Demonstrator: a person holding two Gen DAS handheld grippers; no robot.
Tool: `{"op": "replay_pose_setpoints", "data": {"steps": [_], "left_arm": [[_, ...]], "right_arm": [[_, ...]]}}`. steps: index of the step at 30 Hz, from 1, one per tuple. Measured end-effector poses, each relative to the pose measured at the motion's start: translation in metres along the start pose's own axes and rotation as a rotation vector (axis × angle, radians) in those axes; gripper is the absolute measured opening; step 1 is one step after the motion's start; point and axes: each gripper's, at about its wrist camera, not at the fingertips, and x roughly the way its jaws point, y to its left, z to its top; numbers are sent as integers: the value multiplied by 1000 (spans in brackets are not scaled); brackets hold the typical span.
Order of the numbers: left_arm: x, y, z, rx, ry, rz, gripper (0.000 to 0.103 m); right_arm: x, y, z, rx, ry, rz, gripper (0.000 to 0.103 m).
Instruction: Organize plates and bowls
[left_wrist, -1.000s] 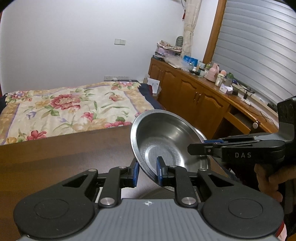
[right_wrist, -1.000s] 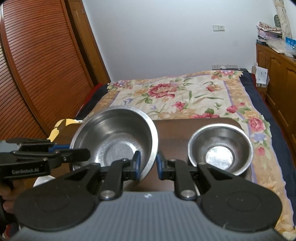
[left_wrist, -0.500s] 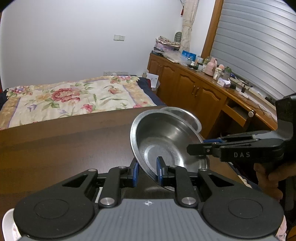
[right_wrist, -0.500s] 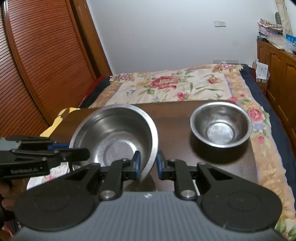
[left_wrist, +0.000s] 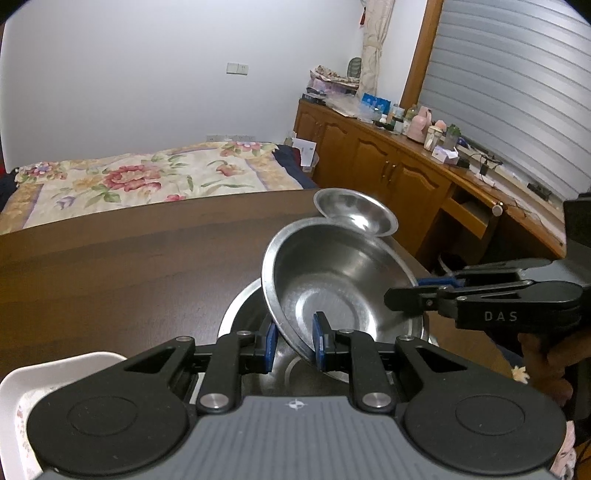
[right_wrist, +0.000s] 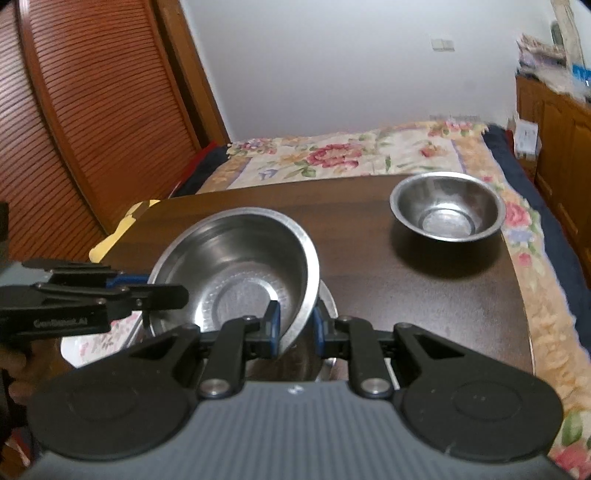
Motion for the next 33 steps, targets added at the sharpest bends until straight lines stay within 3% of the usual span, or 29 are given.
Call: {"op": "replay_pose_setpoints", "data": {"steps": [13,17,33], "left_arm": [[4,-9,-17,75,-4,61,22],[11,-9,-21,98,14,86,22],[20,-10,-28,145,11,139,18]], "right_arm": [[3,11,-14,-100,-40,-48,21],[4,22,-22,-200,-62,-94,20],[8,27,-26,-297,-35,-113,20]]}}
